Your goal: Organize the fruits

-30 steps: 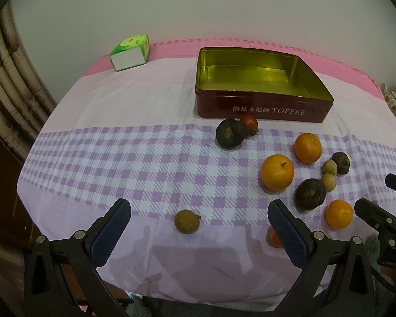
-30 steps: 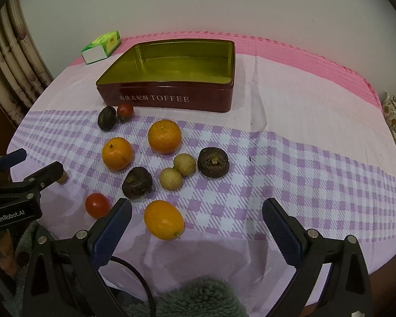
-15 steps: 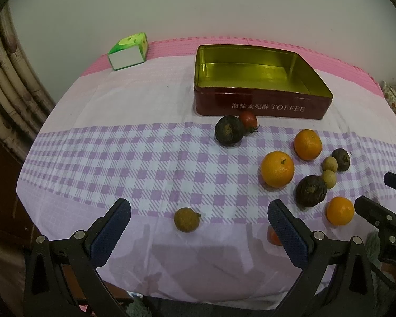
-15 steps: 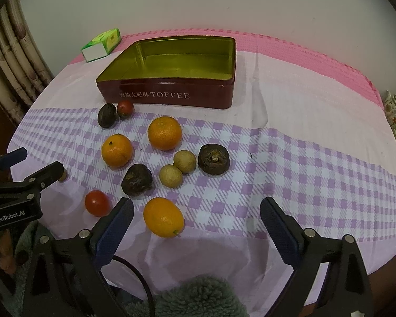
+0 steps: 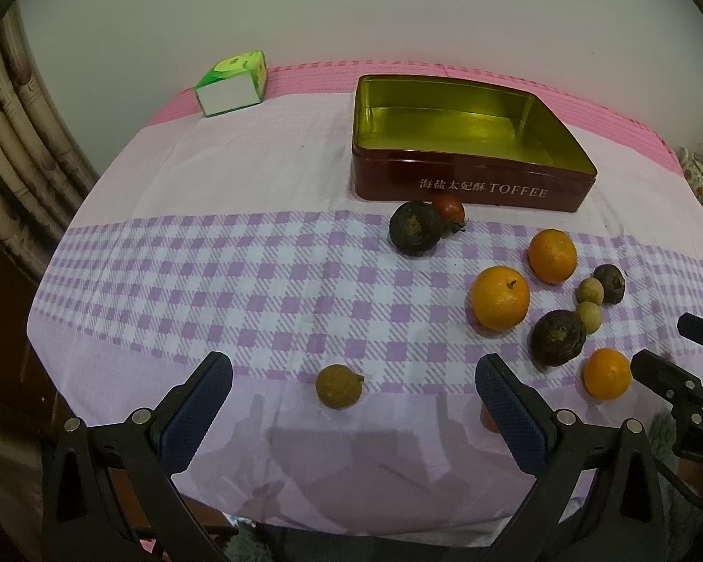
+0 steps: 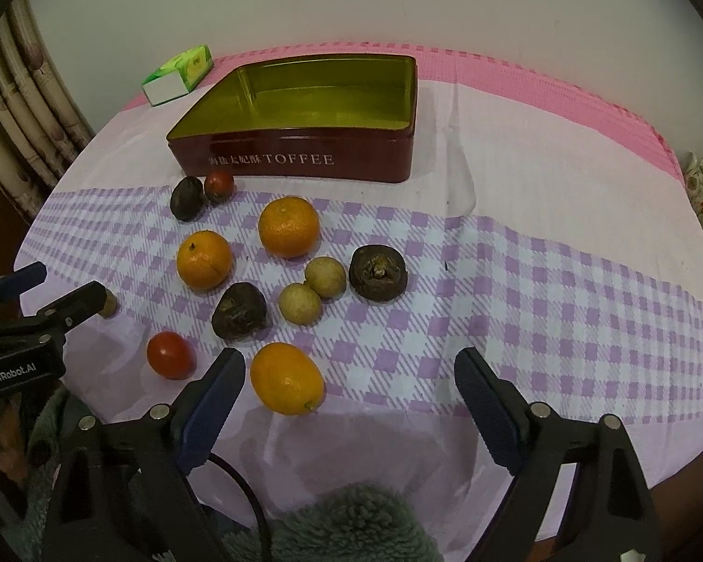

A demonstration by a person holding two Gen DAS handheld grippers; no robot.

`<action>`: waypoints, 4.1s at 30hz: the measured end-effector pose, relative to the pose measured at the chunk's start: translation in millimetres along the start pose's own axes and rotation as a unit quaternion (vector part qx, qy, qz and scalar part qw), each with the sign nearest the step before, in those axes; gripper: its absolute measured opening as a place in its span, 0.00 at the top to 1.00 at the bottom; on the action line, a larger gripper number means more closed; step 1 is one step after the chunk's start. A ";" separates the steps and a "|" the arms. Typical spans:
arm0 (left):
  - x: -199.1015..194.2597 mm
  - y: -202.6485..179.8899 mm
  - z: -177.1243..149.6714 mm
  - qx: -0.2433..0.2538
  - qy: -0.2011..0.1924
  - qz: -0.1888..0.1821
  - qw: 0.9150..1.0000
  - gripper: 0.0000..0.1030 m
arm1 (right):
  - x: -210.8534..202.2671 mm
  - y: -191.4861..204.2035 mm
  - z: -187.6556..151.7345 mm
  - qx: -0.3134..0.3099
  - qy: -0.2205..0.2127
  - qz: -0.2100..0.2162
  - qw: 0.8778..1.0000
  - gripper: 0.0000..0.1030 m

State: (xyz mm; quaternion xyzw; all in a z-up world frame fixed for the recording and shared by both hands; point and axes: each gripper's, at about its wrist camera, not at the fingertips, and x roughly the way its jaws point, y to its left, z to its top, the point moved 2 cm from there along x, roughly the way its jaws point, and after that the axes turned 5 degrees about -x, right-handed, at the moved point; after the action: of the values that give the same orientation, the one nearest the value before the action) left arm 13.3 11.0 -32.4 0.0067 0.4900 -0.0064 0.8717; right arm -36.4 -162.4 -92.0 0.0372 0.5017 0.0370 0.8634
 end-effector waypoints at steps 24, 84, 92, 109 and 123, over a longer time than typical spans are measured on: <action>3.7 14.7 -6.4 0.003 0.023 -0.006 1.000 0.07 | 6.0 -7.2 -10.6 0.002 0.028 0.010 1.000 0.31; 51.5 8.6 6.5 0.032 0.064 -0.050 0.996 0.73 | 36.0 25.3 2.8 -0.030 0.037 0.075 0.996 0.65; 53.0 -0.5 19.0 0.035 0.050 -0.054 0.997 0.73 | 29.7 12.3 8.9 -0.019 0.025 0.067 0.997 0.65; 46.2 -3.3 55.8 0.033 0.007 -0.068 0.997 0.73 | 11.2 -4.2 42.6 -0.021 -0.015 0.043 0.999 0.65; 42.6 -6.0 121.4 0.026 -0.050 -0.081 0.995 0.73 | 4.6 -21.9 118.7 -0.034 -0.077 0.042 0.996 0.65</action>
State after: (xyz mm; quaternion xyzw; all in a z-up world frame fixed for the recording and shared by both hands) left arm 139.0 2.6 -5.7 -0.0109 0.4440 -0.0900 0.8914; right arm 69.6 -186.9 -39.5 0.0314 0.4304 0.0868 0.8979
